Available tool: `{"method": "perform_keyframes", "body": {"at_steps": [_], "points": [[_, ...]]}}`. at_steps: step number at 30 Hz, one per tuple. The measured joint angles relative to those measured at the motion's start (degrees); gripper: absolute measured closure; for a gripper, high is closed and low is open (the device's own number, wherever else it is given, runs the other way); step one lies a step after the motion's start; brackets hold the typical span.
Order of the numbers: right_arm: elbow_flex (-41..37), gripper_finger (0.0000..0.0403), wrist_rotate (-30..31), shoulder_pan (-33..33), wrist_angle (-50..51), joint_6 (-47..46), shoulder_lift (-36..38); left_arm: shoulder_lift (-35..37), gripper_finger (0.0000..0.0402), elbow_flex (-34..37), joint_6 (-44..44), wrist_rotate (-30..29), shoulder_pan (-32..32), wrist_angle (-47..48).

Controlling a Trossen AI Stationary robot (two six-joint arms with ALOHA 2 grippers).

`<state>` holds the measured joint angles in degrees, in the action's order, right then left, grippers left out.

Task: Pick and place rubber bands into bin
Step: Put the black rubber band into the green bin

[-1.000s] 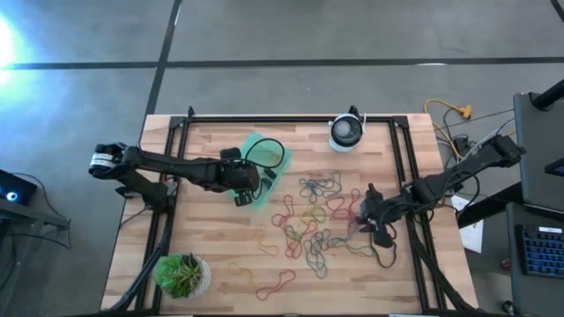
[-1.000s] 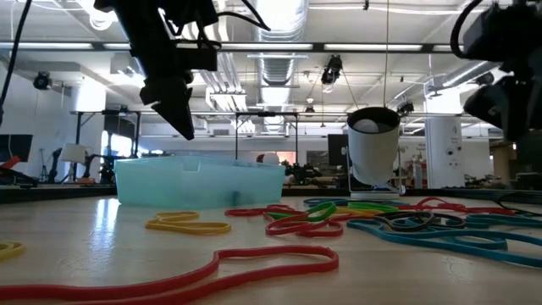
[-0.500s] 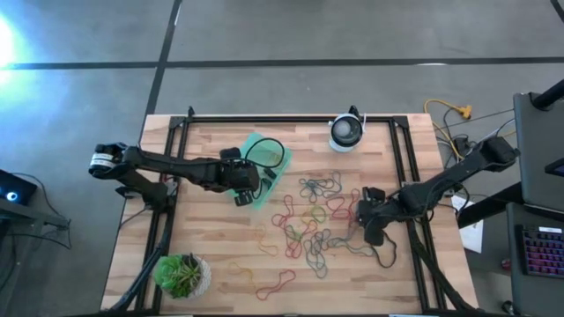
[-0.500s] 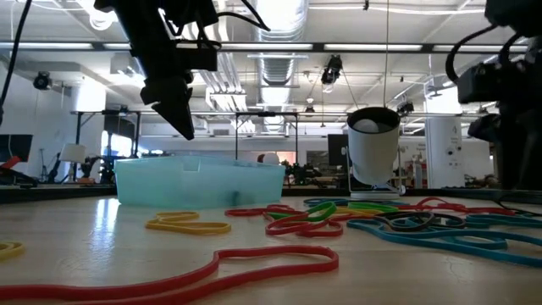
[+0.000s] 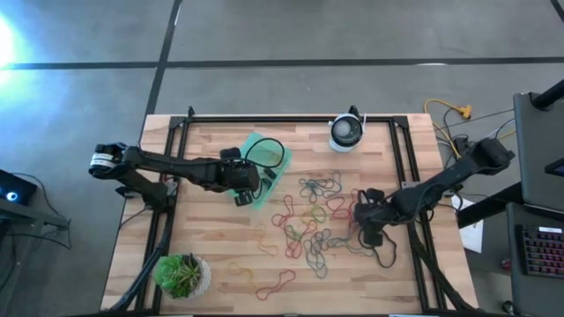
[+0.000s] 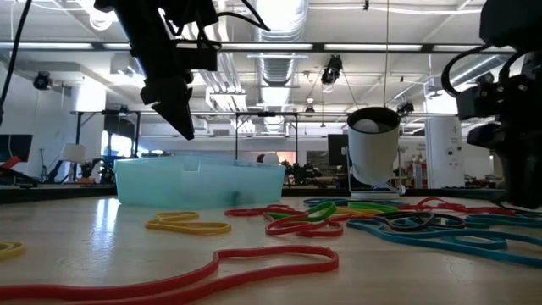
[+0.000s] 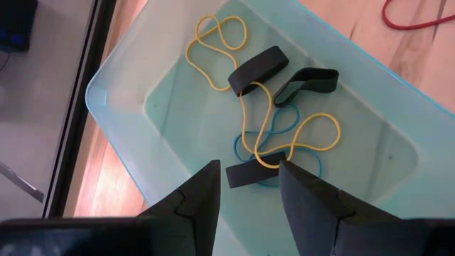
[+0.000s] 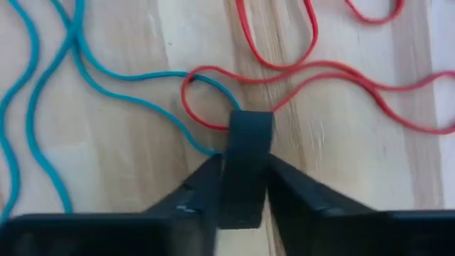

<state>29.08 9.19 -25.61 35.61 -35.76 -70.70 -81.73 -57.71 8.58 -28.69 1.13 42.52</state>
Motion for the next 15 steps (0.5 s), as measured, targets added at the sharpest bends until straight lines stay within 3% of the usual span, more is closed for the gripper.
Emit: {"method": "perform_keyframes", "body": {"at_steps": [3, 9, 15], "points": [[1.03, 0.0380, 0.01, -0.02, 0.81, 1.63, 1.14, 0.00, 0.0273, 0.00, 0.00, 0.00, 0.00, 0.00], [4.15, 0.0392, 3.10, -0.02, 1.15, 5.33, 3.43, 0.00, 0.0273, 0.00, -0.09, 0.00, 0.00, 0.04], [10.21, 0.0393, 15.22, 0.13, -1.61, 15.11, 3.90, 0.34, 0.0273, 0.00, -0.48, -0.02, 0.15, 0.08]]}}
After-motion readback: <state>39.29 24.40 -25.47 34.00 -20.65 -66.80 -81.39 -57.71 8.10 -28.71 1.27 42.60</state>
